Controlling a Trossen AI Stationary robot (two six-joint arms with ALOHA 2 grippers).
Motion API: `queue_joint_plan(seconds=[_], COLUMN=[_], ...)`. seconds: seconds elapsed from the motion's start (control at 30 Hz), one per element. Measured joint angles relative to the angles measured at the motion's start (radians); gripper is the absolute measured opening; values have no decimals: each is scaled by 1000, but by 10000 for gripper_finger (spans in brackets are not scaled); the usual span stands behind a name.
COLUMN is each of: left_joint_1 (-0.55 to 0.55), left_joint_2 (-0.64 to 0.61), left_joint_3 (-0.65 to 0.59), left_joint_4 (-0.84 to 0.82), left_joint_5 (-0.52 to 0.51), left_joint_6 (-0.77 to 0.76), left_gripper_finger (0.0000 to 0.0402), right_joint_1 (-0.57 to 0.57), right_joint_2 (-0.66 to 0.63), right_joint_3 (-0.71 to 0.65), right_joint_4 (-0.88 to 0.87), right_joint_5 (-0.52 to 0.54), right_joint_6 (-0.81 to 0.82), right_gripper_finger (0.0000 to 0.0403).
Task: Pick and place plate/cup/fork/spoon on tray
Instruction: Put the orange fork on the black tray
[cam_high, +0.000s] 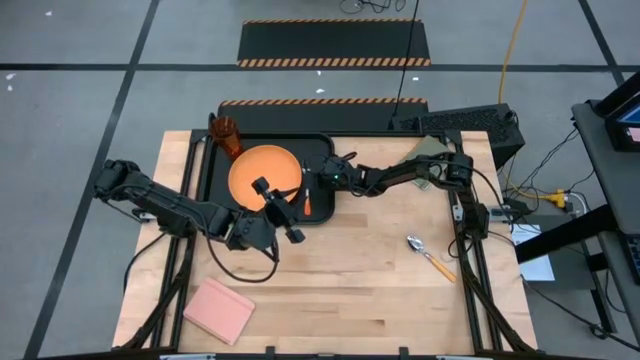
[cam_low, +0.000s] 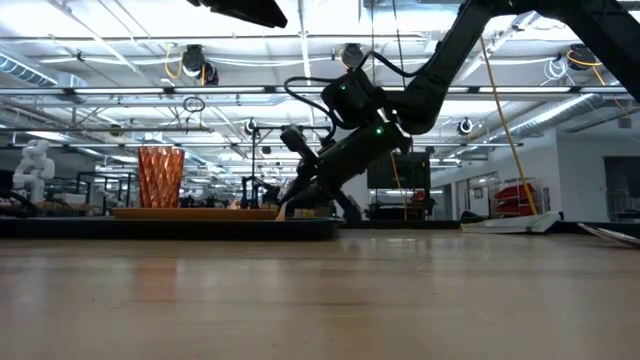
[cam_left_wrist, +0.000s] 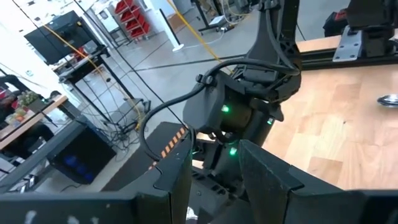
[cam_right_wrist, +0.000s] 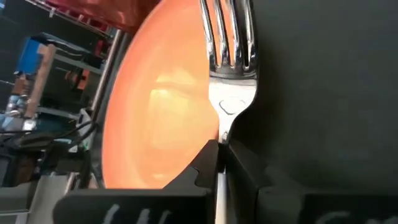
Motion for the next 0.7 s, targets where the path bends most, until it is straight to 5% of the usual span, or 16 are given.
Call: queue_joint_plan(seconds=[0.5,0.7], left_joint_1=[1,-7], left_joint_2=[0,0], left_joint_3=[0,0], left_joint_4=[-6,-6], left_joint_5=[0,0], left_joint_6=[2,7], left_gripper_finger=[136,136], right_joint_1=[2,2], right_joint_2=[0,-19], right_joint_3=[-1,-2], right_joint_4=[-46,-57], right_joint_5=[78,24], right_joint_6=[-5,-100], right_gripper_finger=[64,66])
